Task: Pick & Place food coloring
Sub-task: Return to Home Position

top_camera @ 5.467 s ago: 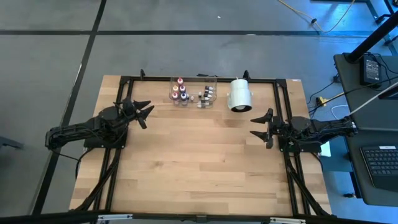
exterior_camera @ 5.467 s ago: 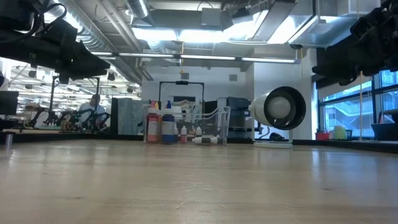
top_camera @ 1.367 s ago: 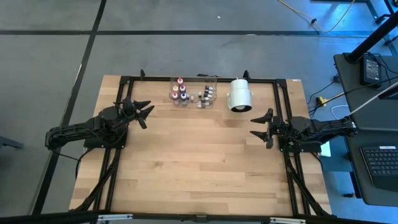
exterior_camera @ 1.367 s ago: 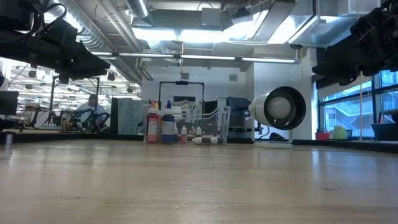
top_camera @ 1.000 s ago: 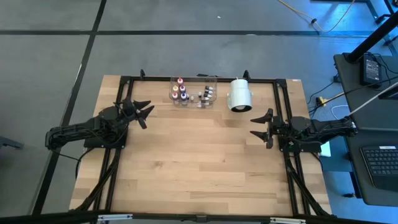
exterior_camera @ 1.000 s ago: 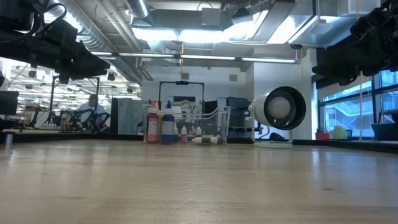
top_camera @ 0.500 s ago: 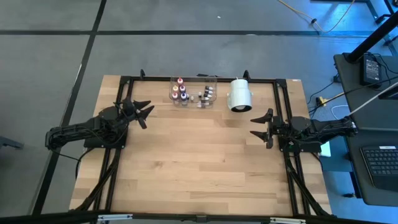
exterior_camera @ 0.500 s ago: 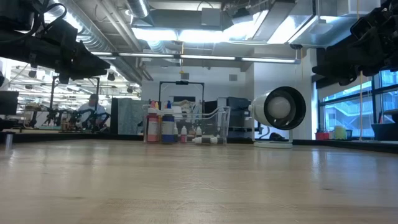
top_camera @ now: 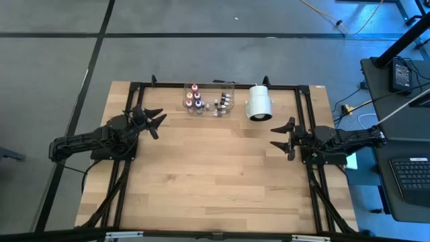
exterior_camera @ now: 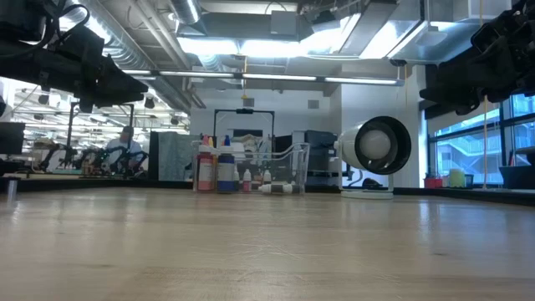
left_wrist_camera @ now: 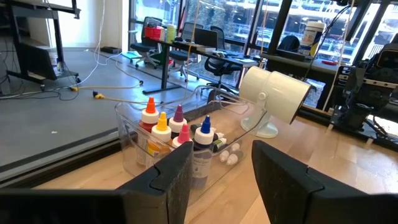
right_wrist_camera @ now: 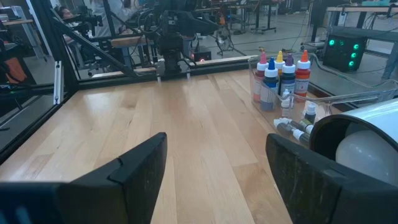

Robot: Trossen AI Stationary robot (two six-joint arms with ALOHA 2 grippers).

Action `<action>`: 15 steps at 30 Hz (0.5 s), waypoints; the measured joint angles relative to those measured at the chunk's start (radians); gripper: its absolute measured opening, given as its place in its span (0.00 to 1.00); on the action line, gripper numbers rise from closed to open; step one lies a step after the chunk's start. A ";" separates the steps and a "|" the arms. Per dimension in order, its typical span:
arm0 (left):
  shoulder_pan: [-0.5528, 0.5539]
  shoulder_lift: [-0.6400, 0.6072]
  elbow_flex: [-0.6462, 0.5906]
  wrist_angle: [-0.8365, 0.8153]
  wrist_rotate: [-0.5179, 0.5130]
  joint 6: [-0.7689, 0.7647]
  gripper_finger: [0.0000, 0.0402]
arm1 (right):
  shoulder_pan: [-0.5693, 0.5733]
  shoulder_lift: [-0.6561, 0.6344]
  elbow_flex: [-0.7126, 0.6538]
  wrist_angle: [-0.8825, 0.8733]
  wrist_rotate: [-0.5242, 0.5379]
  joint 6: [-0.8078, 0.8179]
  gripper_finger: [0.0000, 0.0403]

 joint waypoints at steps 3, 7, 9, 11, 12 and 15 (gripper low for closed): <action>0.000 0.000 0.000 0.000 0.000 0.000 0.40 | 0.000 0.000 0.000 0.000 0.000 0.000 0.68; 0.000 0.000 0.000 0.000 0.000 0.000 0.41 | 0.000 0.000 0.000 0.000 0.000 0.000 0.68; 0.000 0.000 0.000 0.000 0.000 0.000 0.41 | 0.000 0.000 0.000 0.000 0.000 0.000 0.68; 0.000 0.000 0.000 0.000 0.000 0.000 0.41 | 0.000 0.000 0.000 0.000 0.000 0.000 0.68; 0.000 0.000 0.000 0.000 0.000 0.000 0.41 | 0.000 0.000 0.000 0.000 0.000 0.000 0.68; 0.000 0.000 0.000 0.000 0.000 0.000 0.40 | 0.000 0.000 0.000 0.000 0.000 0.000 0.68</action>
